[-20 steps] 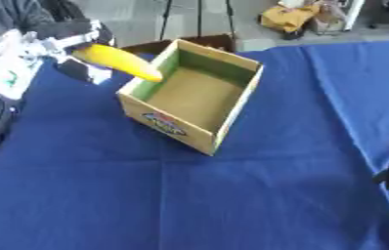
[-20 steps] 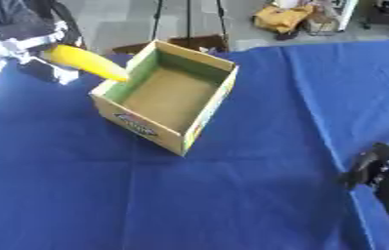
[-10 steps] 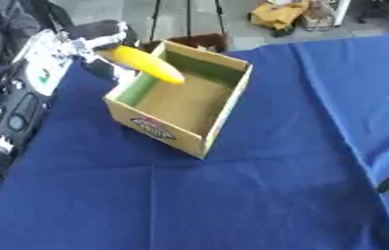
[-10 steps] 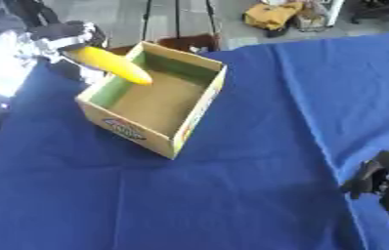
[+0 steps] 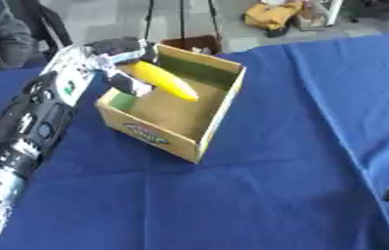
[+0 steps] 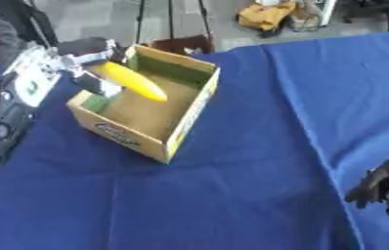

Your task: Pick up objects on the table and place them in the box.

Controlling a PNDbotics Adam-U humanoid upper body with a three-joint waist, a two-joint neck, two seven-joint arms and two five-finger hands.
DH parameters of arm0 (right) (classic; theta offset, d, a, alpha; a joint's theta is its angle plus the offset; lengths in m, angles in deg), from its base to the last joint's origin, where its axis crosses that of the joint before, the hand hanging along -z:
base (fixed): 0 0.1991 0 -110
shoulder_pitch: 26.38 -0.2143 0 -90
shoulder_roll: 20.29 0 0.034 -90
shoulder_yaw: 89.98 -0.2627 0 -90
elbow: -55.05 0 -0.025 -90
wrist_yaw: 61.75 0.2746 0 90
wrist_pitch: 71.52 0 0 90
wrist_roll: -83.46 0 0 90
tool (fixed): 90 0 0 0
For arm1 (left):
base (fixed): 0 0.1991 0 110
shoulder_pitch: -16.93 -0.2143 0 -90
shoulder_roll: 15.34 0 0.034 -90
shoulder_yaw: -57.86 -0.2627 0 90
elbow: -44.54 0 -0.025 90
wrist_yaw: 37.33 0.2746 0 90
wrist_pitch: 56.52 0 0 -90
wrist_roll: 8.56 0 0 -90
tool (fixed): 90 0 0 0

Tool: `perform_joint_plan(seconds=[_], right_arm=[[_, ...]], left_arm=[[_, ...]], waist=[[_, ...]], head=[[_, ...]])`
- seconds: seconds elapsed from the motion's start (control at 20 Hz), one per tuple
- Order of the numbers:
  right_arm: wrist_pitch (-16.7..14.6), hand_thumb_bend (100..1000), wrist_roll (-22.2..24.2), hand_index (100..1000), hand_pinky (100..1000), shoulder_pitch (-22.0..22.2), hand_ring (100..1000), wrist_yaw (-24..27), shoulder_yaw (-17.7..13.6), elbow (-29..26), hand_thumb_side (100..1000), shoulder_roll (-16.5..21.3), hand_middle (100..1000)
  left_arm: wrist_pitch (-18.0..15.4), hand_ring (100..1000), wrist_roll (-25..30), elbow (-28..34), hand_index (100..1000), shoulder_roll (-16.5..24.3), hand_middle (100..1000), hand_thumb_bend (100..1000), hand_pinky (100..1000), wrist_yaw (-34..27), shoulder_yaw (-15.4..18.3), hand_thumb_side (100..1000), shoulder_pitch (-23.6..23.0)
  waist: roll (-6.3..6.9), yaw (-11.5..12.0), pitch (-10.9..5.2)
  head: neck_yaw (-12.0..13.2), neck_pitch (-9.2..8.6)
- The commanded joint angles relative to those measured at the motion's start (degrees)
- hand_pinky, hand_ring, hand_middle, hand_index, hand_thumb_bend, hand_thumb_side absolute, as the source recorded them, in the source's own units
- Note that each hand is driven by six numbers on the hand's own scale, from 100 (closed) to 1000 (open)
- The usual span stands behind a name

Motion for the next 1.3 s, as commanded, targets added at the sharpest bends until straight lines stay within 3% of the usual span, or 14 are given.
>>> perform_joint_plan(seconds=[0.05, 0.35, 0.55, 0.6, 0.7, 0.85, 0.95, 1.3], right_arm=[[-0.1, 100, 0.2, 499, 516, -0.9, 373, -0.2, 0.0, -0.7, 811, 0.9, 307], [-0.1, 100, 0.2, 499, 516, -1.1, 373, -0.3, 0.0, -0.8, 811, 0.6, 307], [-0.1, 100, 0.1, 499, 515, -1.1, 373, -0.3, -0.1, -0.8, 812, 0.5, 307], [0.0, 100, 0.1, 499, 515, -1.1, 373, -0.3, -0.1, -0.8, 812, 0.5, 307], [0.0, 100, 0.1, 499, 515, -1.1, 373, -0.2, -0.1, -0.8, 812, 0.4, 307], [0.0, 100, 0.0, 499, 515, -1.0, 373, -0.3, -0.2, -0.7, 812, 0.4, 307], [0.0, 100, 0.0, 499, 515, -0.9, 373, -0.2, -0.3, -0.7, 811, 0.4, 307], [0.1, 100, -0.2, 499, 515, -0.5, 373, 0.0, -0.4, -0.6, 806, 0.7, 307]], left_arm=[[-0.2, 369, -0.6, -0.5, 589, 0.2, 388, 100, 373, 1.9, 0.6, 205, 0.5], [-0.7, 388, -1.1, -2.0, 609, -1.4, 407, 100, 392, 5.7, 0.2, 212, -1.2], [-1.6, 462, -2.3, -1.9, 677, -2.2, 480, 163, 483, 8.2, -0.3, 238, -1.9], [-2.0, 495, -2.6, -1.7, 700, -2.3, 506, 202, 524, 8.8, -0.5, 334, -2.0], [-2.8, 543, -2.8, -1.7, 740, -2.4, 551, 199, 571, 9.7, -0.7, 495, -2.2], [-4.1, 647, -2.3, -1.4, 795, -2.3, 643, 342, 658, 11.4, -0.9, 850, -2.3], [-4.7, 692, -2.6, -0.9, 809, -2.1, 682, 397, 698, 12.2, -0.7, 989, -2.4], [-5.5, 724, -5.6, 1.6, 806, -0.4, 701, 454, 739, 9.1, 0.1, 1000, -2.4]], waist=[[-0.23, -0.2, -0.72], [-0.28, -0.7, -0.39], [-0.31, -0.8, -0.33], [-0.31, -0.8, -0.33], [-0.32, -0.7, -0.36], [-0.33, -0.6, -0.51], [-0.36, -0.4, -0.67], [-0.51, 0.3, -1.57]], head=[[0.4, -0.62], [0.5, -0.93], [0.6, -1.02], [0.6, -0.98], [0.5, -0.89], [0.3, -0.85], [0.2, -0.78], [-0.3, -0.42]])
